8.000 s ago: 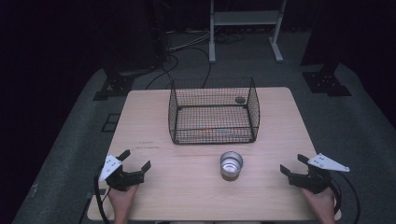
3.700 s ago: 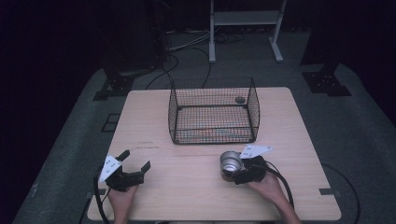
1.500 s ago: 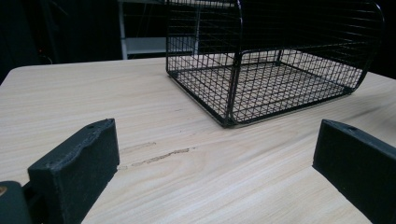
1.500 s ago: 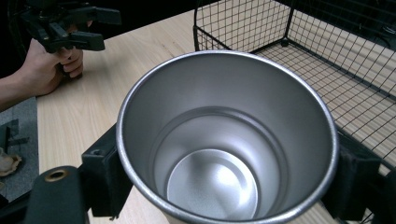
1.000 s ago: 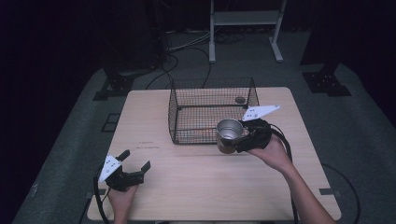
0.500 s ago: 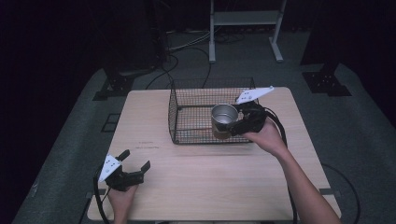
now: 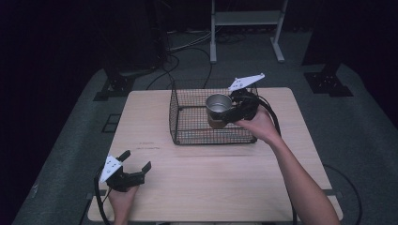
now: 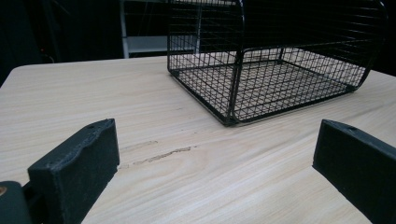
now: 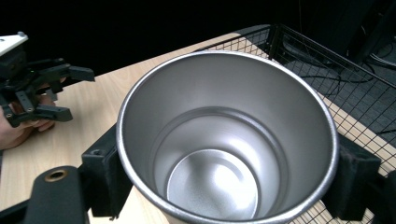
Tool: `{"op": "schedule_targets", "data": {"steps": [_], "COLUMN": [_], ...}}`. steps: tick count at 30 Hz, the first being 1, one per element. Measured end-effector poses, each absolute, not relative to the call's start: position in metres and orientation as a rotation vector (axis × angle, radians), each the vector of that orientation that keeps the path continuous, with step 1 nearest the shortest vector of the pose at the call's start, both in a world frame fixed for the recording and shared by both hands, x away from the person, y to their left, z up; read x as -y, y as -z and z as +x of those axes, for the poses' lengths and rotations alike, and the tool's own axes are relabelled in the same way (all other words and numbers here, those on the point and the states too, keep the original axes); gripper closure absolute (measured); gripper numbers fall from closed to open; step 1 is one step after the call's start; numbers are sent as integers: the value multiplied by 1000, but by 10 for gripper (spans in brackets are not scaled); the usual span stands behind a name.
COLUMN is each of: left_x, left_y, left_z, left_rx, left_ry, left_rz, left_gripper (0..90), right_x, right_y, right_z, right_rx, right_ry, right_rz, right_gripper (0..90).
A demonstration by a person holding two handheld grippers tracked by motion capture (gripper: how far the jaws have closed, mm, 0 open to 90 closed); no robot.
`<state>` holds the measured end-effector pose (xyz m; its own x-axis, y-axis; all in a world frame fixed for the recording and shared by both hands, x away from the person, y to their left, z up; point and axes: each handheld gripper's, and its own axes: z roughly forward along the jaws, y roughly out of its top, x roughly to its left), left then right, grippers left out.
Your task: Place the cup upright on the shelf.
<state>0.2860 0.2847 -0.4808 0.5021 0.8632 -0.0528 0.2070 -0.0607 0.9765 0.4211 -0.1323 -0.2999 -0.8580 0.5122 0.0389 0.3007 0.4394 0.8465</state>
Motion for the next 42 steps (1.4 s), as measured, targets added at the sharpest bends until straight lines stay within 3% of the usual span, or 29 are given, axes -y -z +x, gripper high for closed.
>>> {"op": "schedule_targets", "data": {"steps": [21,42], "left_x": [-283,-282], "left_y": [480,479], "left_z": [287,287], "left_rx": [-956,-982], "left_ry": [-706,-723], "left_rz": [1586,1579], "left_gripper": [0,0], "right_x": [112,92], "right_y": [294,336], "right_z": [471,513], "right_rx": [-2453,-2500], "right_ry": [-1321,-1251], "right_rz": [788,918], "right_gripper": [179,179]}}
